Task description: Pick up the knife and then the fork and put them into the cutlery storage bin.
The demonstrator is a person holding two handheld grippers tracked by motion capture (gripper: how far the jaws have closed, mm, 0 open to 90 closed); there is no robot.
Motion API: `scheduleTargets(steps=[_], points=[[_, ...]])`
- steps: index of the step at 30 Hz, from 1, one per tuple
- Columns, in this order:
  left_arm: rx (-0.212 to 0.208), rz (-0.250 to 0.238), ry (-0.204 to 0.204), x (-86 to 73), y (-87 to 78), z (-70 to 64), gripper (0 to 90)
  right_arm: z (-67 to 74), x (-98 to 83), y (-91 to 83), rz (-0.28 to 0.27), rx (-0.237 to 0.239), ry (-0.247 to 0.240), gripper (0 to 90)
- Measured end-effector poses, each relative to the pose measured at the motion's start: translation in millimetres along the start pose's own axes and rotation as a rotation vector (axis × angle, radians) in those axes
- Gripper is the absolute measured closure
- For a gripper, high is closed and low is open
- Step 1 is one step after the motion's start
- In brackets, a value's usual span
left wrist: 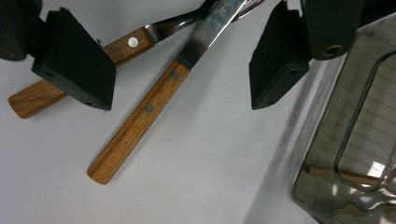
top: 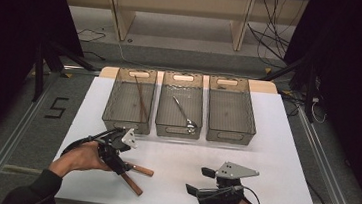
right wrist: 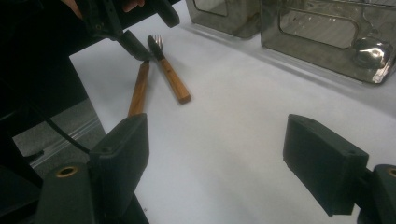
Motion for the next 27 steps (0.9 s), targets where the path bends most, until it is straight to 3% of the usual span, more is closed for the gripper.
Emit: scheduleTargets(steps=[5, 13, 21, 24, 27], points=[[-0.018, 0.029, 0.037, 0.3, 5.2, -3.4, 28.1, -0.8, -0.3, -0.9, -0.001, -0.002, 0.003, 23.5], [-0.033, 0.033, 0.037, -0.8, 15.0, -6.3, 35.0, -0.6, -1.3, 1.2, 0.003, 0.000, 0.004, 23.7], [-0.059, 0.046, 0.058, 1.4, 22.5, -8.8, 40.2, -1.4, -1.5, 1.0, 0.004, -0.004, 0.006, 24.1], [-0.061, 0.070, 0.084, -0.8, 24.6, -9.5, 42.0, -1.9, -1.5, 0.7, 0.004, -0.006, 0.007, 24.2], [-0.064, 0.075, 0.079, -2.0, 26.2, -9.8, 43.8, -2.1, -1.2, 0.3, 0.002, -0.007, 0.006, 24.2]])
Point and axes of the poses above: each handheld gripper's, and its own axes: y roughly forward along the jaws, x roughly out of its top, z roughly to its left, the point moved 6 cm from there along y, roughly forward along the jaws, and after that the axes turned 7 degrees about x, right-handed, at the moved point
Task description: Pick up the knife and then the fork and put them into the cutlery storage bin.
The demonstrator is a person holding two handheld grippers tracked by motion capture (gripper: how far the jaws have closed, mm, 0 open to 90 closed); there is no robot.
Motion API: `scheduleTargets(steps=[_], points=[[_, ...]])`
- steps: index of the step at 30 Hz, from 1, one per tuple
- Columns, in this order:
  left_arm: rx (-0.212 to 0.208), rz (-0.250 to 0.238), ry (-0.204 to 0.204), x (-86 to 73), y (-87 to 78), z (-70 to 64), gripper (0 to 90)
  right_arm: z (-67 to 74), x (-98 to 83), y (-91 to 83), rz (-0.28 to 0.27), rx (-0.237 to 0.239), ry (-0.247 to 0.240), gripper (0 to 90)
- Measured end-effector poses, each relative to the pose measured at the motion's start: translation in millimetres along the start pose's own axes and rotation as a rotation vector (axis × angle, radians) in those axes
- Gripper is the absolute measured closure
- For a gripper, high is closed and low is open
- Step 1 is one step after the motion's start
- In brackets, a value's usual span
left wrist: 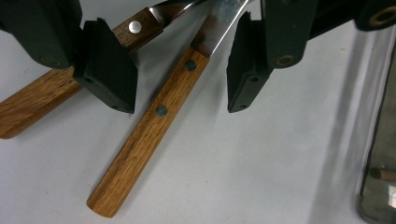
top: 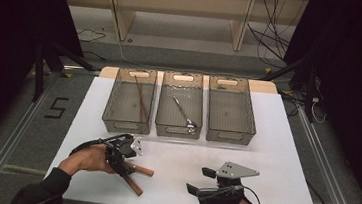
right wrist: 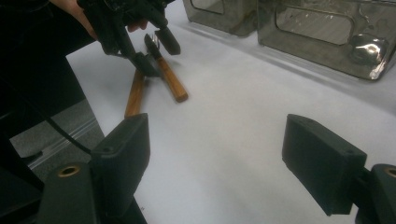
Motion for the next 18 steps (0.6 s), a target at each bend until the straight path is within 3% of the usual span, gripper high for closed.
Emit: scheduleTargets(steps=[7, 18], points=[[-0.027, 0.003, -0.002, -2.1, 6.3, -0.7, 49.4, -0.4, 0.0, 0.0, 0.001, -0.003, 0.001, 24.5], [-0.086, -0.006, 0.029, -2.6, 6.2, 0.7, 59.9, -1.2, -0.1, -0.2, -0.001, -0.009, 0.003, 25.0]])
Point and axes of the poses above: each handheld gripper's, and its own axes: y roughly forward along the jaws, x roughly out of its top, z roughly to its left, the point moved 6 cm from there along y, roughly forward along the jaws, and after that the axes turned 7 degrees about x, right-handed, at the moved point
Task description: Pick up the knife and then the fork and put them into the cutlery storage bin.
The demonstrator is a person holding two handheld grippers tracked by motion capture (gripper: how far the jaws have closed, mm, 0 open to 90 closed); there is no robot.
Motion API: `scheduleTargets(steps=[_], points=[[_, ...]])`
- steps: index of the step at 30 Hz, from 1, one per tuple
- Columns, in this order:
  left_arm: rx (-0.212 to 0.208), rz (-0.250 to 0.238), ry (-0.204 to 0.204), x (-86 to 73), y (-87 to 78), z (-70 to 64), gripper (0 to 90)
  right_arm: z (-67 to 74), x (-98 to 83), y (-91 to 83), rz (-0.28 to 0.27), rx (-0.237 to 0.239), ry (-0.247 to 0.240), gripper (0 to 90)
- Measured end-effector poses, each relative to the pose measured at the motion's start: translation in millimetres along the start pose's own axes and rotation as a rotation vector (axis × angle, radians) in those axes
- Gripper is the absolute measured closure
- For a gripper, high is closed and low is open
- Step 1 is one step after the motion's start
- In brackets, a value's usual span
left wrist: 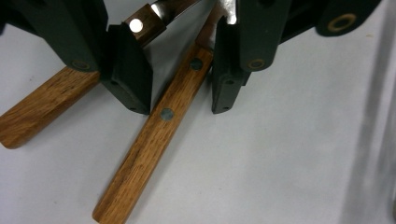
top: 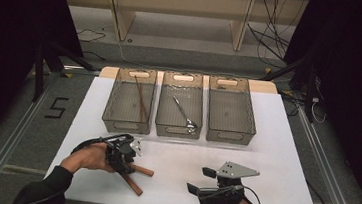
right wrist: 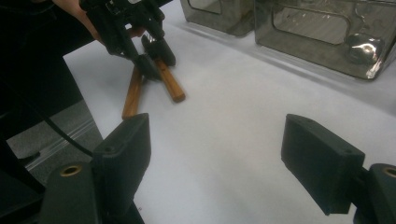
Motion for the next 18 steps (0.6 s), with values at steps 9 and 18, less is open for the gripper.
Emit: scheduleTargets(steps=[9, 18], points=[[0.001, -0.021, 0.041, 0.3, 0.0, 2.7, 68.0, -0.5, 0.4, -1.0, -0.002, -0.001, 0.002, 25.2], [0.050, -0.024, 0.061, 0.7, -0.2, 8.6, 75.7, -0.2, 0.4, -0.7, -0.002, -0.001, 0.004, 25.2]])
Point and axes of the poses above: each handheld gripper's, and its own axes: y roughly forward along the jaws, x roughly out of its top, z roughly to its left, the point moved 6 cm from there along y, roughly forward along the jaws, and after that the axes turned 7 degrees about x, right-handed, at the moved point
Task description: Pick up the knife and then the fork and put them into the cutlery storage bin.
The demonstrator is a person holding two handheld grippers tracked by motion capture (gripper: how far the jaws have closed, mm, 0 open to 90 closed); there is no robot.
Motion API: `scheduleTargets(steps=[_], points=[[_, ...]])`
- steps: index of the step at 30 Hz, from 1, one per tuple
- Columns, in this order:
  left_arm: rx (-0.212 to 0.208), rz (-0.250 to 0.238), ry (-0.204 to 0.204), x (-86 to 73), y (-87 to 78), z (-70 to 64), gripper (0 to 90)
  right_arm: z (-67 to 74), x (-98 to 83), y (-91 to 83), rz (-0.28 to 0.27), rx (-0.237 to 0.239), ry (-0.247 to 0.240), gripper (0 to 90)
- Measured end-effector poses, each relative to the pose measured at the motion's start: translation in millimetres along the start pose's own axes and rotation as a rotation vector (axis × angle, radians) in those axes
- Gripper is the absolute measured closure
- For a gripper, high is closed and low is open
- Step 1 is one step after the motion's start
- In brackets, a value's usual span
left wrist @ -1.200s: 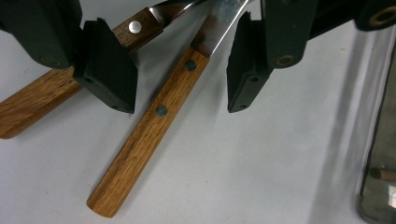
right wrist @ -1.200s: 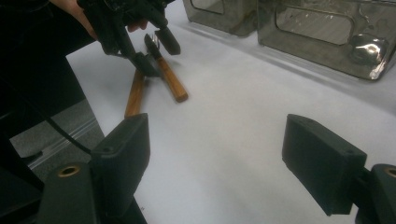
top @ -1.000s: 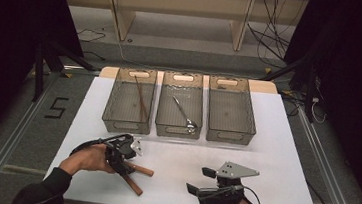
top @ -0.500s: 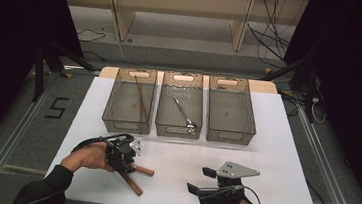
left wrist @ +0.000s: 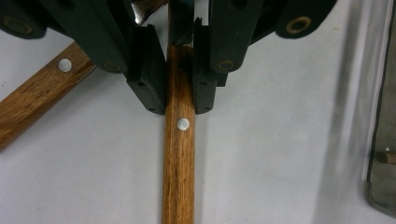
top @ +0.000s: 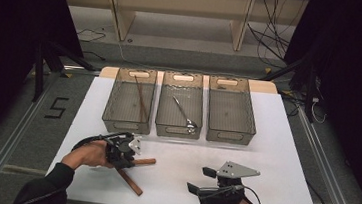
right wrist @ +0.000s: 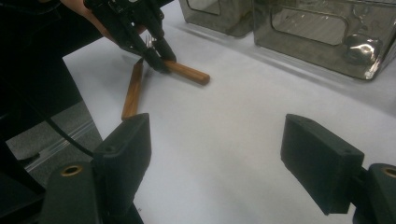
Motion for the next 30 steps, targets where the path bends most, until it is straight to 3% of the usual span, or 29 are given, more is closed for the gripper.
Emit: scheduleTargets(steps=[8, 13, 17, 23, 27, 30], points=[[0.027, 0.011, -0.022, 0.1, -0.1, 2.9, 76.3, 0.0, 0.4, 0.0, -0.005, 0.001, 0.001, 25.3], [0.020, -0.035, -0.103, 1.6, -4.5, 6.4, 76.4, 1.0, 1.0, -0.2, -0.008, 0.005, -0.001, 25.3], [0.015, -0.066, -0.145, 4.3, -17.1, 8.8, 76.4, 2.1, 2.3, -0.1, -0.015, 0.010, -0.006, 25.0], [-0.044, -0.122, -0.230, 19.1, -39.6, 3.1, 76.4, 5.4, 6.0, -0.4, -0.038, 0.014, -0.028, 24.7], [-0.070, -0.142, -0.233, 32.0, -44.4, -3.9, 76.3, 9.2, 9.3, -1.5, -0.054, 0.008, -0.054, 24.7], [-0.081, -0.139, -0.210, 41.4, -43.1, -9.9, 76.3, 11.9, 11.6, -2.8, -0.061, 0.006, -0.070, 24.7]])
Point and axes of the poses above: each handheld gripper's, and its own axes: y roughly forward along the jaws, x roughly out of its top, z roughly to its left, the point moved 6 cm from there along y, roughly forward along the jaws, and after that the axes turned 7 degrees about x, right-handed, at the moved point
